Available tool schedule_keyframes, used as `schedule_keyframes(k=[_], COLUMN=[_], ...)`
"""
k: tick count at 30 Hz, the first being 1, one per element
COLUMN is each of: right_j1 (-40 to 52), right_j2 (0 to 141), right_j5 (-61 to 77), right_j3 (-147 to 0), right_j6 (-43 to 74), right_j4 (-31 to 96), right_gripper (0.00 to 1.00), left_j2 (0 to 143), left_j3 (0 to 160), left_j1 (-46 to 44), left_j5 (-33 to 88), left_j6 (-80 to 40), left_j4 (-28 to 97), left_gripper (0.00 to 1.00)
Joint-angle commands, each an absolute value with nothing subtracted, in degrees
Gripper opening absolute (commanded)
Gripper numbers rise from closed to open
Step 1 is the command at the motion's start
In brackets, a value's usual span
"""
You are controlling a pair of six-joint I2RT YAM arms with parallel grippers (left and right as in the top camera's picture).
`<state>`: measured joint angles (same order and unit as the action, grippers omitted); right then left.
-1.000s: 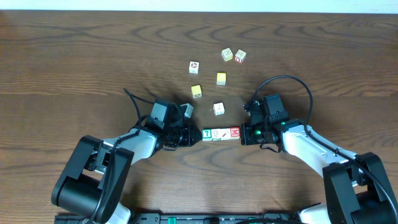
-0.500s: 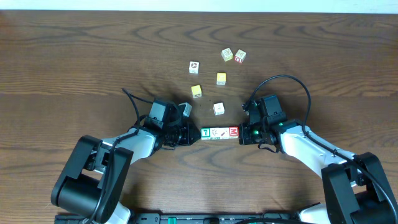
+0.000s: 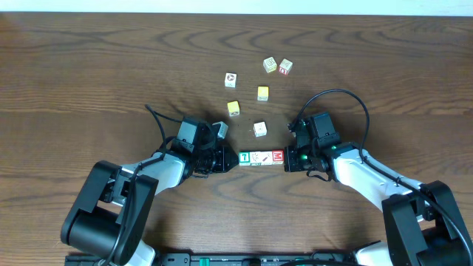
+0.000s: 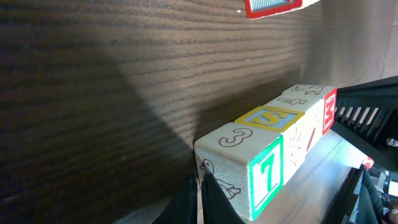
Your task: Lift 4 blocks
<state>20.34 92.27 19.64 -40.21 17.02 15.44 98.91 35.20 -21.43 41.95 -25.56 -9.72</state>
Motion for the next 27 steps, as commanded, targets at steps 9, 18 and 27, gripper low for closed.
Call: schedule_keyframes(k=[9,18,27], right_j1=[24.8,24.8,24.8], right_j2=[92.5,92.5,92.5], right_j5=[34.4,34.6,34.6], right_j3=[-40.7,-42.6,-44.4], right_j6=[17.8,17.7,17.8], right_j4=[14.6,15.9,17.0], right_gripper=[0.01,0.01,0.01], left_j2=[99.1,98.4,95.4], left_j3=[37.1,37.4,37.4], left_j1=[-23.4,-23.4,-23.4], left_j5=[51.9,51.9,51.9], left_j6=[-25.6,-25.6,-25.6], left_j4=[-11.8,-11.7,-11.7], left_gripper=[0.07,0.07,0.07])
